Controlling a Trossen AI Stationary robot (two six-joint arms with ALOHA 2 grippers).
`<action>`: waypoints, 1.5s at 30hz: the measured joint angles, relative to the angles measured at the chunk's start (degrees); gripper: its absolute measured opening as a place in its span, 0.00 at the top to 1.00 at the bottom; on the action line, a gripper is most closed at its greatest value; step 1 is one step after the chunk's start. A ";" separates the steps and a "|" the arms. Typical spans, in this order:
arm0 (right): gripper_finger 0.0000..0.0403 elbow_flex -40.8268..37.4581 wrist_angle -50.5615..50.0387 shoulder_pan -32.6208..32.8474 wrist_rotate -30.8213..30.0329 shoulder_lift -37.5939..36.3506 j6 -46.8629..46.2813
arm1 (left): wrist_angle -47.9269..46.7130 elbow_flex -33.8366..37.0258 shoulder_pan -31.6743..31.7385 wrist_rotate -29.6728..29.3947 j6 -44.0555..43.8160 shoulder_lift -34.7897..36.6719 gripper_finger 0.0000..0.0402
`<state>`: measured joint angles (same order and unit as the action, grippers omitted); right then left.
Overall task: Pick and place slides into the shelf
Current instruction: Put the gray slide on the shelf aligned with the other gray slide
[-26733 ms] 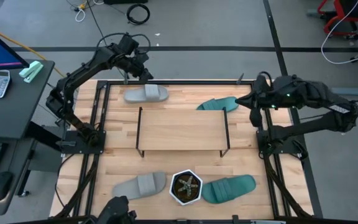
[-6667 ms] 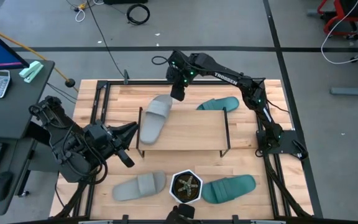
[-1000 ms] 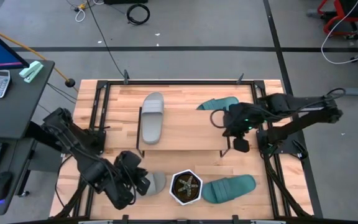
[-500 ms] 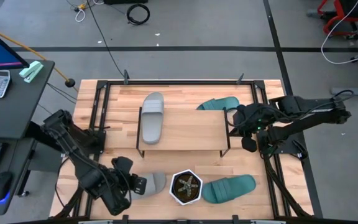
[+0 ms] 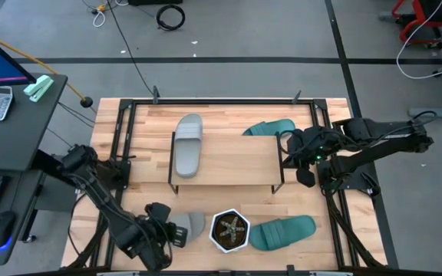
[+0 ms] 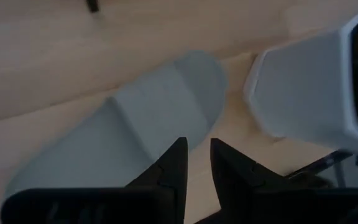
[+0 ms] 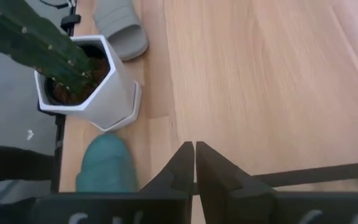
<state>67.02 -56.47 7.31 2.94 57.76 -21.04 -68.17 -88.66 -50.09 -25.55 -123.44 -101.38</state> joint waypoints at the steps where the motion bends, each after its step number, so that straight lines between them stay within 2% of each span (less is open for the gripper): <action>1: 0.94 0.00 0.00 0.00 0.00 0.02 -0.71 | -0.20 0.00 -0.55 0.29 -0.70 0.00 0.81; 7: 0.92 0.00 0.31 -0.04 -0.18 0.02 -4.77 | -0.41 0.00 -4.05 0.38 -2.23 -0.17 0.76; 14: 0.88 0.00 2.01 -0.04 -3.91 0.04 -10.41 | -1.96 0.07 -5.25 -0.78 -2.06 -1.66 0.66; 17: 0.86 0.00 3.37 -0.04 -4.17 0.04 -12.30 | -1.75 0.07 -5.98 -0.46 -5.16 -1.79 0.63; 26: 0.82 0.00 7.58 -0.04 -4.50 0.06 -15.41 | 2.84 0.21 -6.03 1.35 -8.29 -2.25 0.64; 31: 0.82 0.00 8.29 0.00 -4.48 0.06 -16.50 | 10.58 5.94 -5.60 3.11 -9.76 -2.21 0.66; 35: 0.82 0.00 8.35 0.00 -4.43 0.06 -16.95 | 19.24 11.53 -4.36 -0.04 -10.32 -2.23 0.67; 40: 0.82 0.00 8.39 0.00 -3.46 0.06 -17.60 | 19.23 12.22 -3.72 -7.25 -9.33 -2.23 0.67; 45: 0.82 0.00 8.41 0.00 -2.86 0.06 -17.89 | 18.57 12.22 -4.41 -10.70 -6.29 -2.23 0.67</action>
<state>67.02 -48.05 7.31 0.08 57.82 -38.94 -49.60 -76.44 -54.50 -36.25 -129.73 -103.61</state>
